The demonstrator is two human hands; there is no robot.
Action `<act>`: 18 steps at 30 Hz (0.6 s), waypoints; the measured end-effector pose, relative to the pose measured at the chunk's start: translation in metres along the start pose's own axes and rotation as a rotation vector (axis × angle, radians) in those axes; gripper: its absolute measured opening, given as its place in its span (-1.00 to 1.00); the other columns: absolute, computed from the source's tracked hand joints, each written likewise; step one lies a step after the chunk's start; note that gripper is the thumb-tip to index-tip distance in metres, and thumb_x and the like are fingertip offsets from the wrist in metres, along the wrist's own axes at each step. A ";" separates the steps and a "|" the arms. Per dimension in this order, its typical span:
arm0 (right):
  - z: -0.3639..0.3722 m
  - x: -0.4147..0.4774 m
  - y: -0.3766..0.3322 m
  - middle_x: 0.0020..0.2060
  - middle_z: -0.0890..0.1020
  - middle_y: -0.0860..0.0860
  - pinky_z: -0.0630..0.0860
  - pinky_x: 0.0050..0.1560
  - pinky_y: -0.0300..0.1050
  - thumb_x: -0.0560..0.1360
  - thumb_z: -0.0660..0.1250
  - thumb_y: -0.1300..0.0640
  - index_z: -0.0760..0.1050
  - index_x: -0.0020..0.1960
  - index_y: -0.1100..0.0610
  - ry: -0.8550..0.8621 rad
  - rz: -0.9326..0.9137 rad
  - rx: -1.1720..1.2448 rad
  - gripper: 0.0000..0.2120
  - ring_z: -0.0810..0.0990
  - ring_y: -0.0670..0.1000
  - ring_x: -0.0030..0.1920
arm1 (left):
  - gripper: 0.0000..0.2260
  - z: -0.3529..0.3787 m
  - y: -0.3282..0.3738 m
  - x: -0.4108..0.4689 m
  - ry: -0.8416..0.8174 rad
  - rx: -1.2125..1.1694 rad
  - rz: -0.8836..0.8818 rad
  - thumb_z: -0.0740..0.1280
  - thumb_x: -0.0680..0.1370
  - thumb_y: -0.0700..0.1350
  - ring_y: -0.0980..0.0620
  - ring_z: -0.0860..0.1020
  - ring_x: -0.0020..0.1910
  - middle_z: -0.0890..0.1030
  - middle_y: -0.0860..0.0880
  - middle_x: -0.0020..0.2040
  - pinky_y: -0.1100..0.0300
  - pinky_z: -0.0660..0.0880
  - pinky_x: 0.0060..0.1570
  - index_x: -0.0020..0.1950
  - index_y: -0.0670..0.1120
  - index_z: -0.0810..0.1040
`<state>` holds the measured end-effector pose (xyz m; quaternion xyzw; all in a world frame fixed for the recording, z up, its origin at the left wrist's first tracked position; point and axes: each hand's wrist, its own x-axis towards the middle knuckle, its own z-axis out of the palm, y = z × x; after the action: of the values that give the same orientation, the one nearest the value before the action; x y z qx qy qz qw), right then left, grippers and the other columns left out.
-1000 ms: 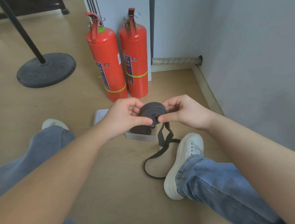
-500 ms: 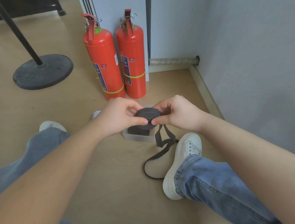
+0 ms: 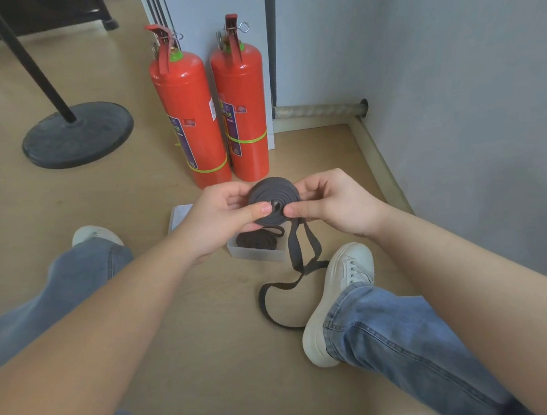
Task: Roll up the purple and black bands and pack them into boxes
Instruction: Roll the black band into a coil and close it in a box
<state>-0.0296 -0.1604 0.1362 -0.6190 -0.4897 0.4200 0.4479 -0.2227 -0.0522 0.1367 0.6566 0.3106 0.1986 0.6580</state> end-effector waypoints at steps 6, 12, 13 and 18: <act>-0.002 0.000 -0.001 -0.14 0.77 0.05 0.62 -0.07 -0.24 0.46 0.51 0.34 0.68 0.03 0.24 -0.013 -0.014 -0.012 -0.84 0.75 -0.04 -0.14 | -0.82 -0.003 -0.003 0.000 -0.028 -0.008 0.001 0.43 0.51 -0.32 0.09 0.71 -0.09 0.75 0.04 -0.12 0.25 0.63 -0.15 0.03 -0.09 0.62; -0.001 -0.001 -0.004 -0.13 0.78 0.04 0.65 0.07 -0.01 0.43 0.58 0.22 0.74 0.03 0.14 -0.016 -0.009 -0.220 -0.82 0.74 0.06 -0.11 | -0.68 -0.009 -0.003 0.002 -0.070 0.238 0.009 0.53 0.44 -0.27 -0.01 0.71 0.00 0.73 -0.03 0.00 0.13 0.66 -0.01 0.16 -0.08 0.64; 0.000 0.000 -0.004 -0.16 0.77 0.06 0.64 0.09 0.07 0.41 0.59 0.18 0.74 0.00 0.11 -0.017 -0.009 -0.278 -0.83 0.73 0.14 -0.10 | -0.66 -0.009 -0.001 0.002 -0.088 0.331 0.038 0.55 0.44 -0.23 0.05 0.71 0.01 0.73 0.00 0.01 0.14 0.65 0.02 0.18 -0.04 0.64; 0.008 0.002 -0.005 -0.19 0.77 -0.04 0.64 0.06 -0.06 0.39 0.62 0.12 0.74 -0.01 0.06 -0.029 -0.013 -0.402 -0.81 0.73 -0.02 -0.14 | -0.72 -0.012 0.008 0.003 -0.086 0.781 0.076 0.63 0.33 0.00 0.17 0.67 -0.21 0.71 0.12 -0.19 0.08 0.64 -0.05 -0.01 0.09 0.69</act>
<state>-0.0385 -0.1570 0.1389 -0.6867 -0.5742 0.3195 0.3109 -0.2271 -0.0410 0.1443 0.8763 0.3104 0.0620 0.3632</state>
